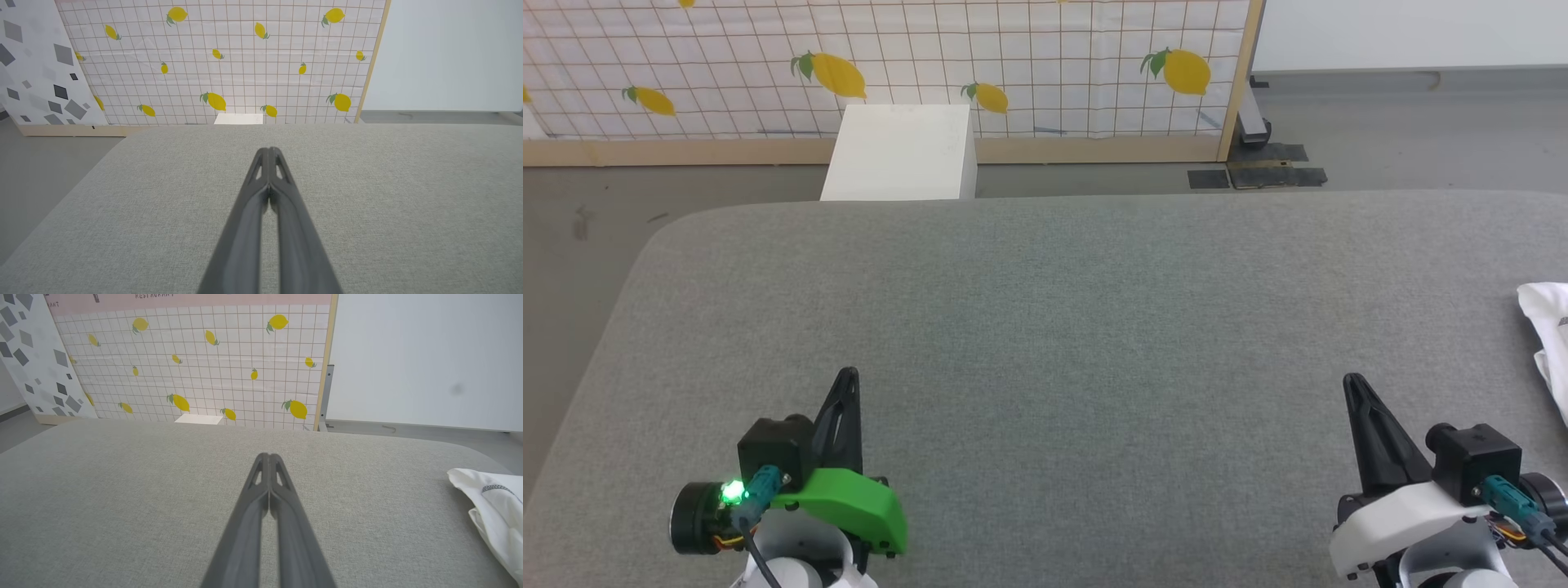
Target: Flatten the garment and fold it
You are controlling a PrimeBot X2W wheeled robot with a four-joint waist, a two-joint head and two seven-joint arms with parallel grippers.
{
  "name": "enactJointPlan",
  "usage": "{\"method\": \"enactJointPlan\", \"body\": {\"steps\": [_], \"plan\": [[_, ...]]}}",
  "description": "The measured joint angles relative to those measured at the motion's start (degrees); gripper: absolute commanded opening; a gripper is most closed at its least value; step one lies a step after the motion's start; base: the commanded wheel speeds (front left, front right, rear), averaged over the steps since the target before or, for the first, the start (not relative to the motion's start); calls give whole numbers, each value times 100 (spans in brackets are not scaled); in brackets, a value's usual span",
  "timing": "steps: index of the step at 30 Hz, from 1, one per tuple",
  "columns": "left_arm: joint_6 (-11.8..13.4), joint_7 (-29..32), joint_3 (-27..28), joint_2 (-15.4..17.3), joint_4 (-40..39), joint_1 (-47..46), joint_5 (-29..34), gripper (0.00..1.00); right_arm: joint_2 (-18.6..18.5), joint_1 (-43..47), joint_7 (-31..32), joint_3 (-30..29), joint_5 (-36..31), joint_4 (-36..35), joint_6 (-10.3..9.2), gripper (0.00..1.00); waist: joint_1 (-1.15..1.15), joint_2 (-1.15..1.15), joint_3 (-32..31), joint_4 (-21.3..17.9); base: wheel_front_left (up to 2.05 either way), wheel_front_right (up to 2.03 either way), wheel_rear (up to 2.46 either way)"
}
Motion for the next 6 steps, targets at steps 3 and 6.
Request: {"method": "enactJointPlan", "body": {"steps": [3,6], "plan": [[1,25,16,0,-24,15,32,0,0,-40,25,13,-11,-1,0,0,0,0,4,-7,0,0,0],[9,68,36,0,-45,18,40,0,0,-46,43,29,-52,-3,0,0,0,0,8,-14,0,0,0]]}}
